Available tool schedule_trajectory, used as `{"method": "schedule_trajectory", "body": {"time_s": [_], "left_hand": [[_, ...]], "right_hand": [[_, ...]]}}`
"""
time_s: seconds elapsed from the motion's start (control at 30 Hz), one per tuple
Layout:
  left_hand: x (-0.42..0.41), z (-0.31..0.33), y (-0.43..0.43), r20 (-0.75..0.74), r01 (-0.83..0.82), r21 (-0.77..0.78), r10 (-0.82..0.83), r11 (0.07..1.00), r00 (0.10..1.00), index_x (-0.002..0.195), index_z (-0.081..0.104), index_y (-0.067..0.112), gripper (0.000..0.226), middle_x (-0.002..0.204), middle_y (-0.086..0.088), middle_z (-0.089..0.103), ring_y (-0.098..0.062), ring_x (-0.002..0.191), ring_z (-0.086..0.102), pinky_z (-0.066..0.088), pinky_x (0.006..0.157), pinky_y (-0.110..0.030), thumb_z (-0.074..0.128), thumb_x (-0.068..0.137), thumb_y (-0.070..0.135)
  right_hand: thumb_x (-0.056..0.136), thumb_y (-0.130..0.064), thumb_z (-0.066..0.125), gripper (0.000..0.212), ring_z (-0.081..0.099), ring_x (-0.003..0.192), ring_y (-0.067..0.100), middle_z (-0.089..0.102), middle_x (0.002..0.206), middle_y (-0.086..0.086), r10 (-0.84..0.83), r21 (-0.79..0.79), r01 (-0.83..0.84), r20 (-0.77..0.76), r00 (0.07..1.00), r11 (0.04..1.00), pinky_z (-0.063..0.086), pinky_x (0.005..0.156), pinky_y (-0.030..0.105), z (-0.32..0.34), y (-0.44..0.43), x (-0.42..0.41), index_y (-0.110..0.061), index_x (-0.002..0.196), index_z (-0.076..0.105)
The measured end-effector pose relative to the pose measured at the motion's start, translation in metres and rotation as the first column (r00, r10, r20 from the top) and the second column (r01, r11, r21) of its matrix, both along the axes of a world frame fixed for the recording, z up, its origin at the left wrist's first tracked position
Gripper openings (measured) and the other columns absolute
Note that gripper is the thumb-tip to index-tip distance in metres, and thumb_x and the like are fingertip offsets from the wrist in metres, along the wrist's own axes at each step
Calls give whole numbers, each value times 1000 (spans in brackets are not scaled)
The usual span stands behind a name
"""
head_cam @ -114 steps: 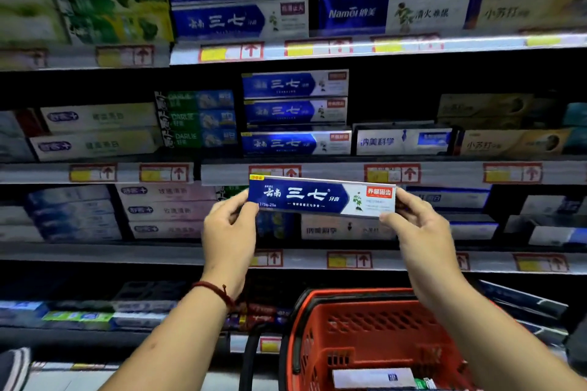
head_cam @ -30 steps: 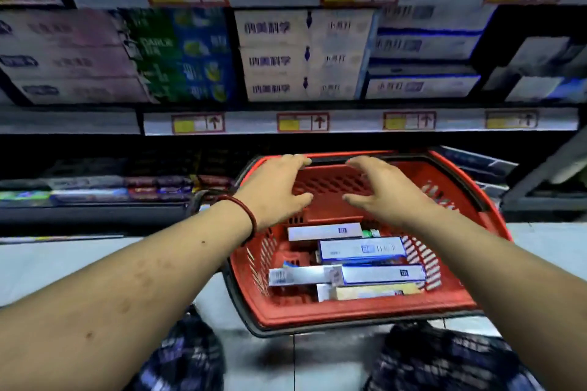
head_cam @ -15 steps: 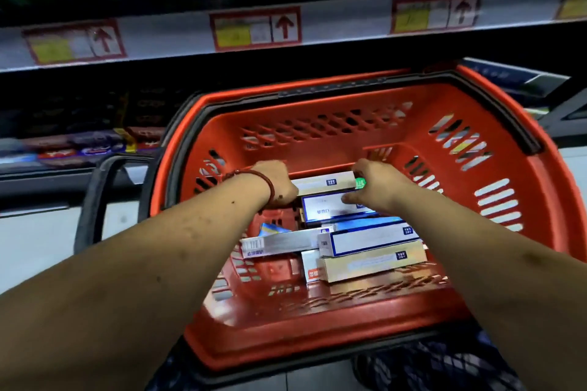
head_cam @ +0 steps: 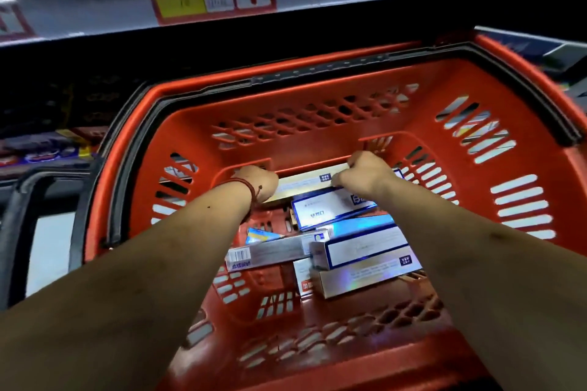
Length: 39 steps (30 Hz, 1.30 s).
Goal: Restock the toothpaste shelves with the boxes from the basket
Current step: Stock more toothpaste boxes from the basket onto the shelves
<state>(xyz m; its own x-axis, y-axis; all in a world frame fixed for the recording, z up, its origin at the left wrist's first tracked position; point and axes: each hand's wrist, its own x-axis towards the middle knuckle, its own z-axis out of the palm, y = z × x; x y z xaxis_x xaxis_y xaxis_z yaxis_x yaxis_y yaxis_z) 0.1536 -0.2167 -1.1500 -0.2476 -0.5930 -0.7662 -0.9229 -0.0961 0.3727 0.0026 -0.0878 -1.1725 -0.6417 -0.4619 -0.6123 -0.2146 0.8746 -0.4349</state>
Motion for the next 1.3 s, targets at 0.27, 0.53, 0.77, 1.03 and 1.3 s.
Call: {"method": "schedule_trajectory", "body": {"time_s": [0.27, 0.53, 0.77, 1.03, 1.3], "left_hand": [[7, 78, 8, -152, -138, 13, 138, 990, 979, 128, 52, -7, 34, 121, -26, 57, -55, 100, 66, 58, 78, -62, 47, 100, 12], [25, 189, 1, -421, -246, -217, 137, 945, 897, 90, 69, -5, 18, 76, -15, 69, -32, 58, 71, 64, 60, -48, 75, 84, 11], [51, 244, -6, -720, -289, -10, 194, 957, 667, 91, 70, 0, 13, 90, -20, 72, -11, 40, 58, 54, 57, -22, 75, 82, -8], [77, 281, -16, -825, -500, -136, 181, 856, 535, 74, 73, 17, 13, 86, -7, 78, -18, 83, 71, 59, 74, -34, 82, 82, 22], [91, 297, -18, -913, -520, 182, 339, 835, 225, 78, 66, 3, 14, 86, -16, 75, -24, 81, 76, 64, 73, -34, 79, 84, 3]], "right_hand": [[69, -26, 76, 30, 70, 88, 35, 72, 90, 14, -523, -300, 532, 116, 844, 792, 59, 84, 45, 68, 17, 10, -4, 89, 71], [29, -20, 81, 43, 72, 71, 36, 71, 73, 17, -542, -467, 546, 158, 825, 695, 62, 71, 50, 159, 34, -17, -7, 66, 65], [69, 0, 76, 17, 65, 76, 27, 68, 85, 11, -501, -631, 499, 195, 843, 594, 60, 78, 45, 275, 45, 25, -13, 79, 70], [74, -16, 77, 16, 74, 91, 30, 77, 95, 17, -467, -766, 541, 359, 808, 347, 60, 89, 47, 320, 35, 59, -4, 84, 77], [82, -9, 82, 26, 71, 61, 9, 64, 69, 5, -421, -749, 642, 536, 732, 164, 60, 79, 40, 315, 25, 69, -7, 70, 58]]}}
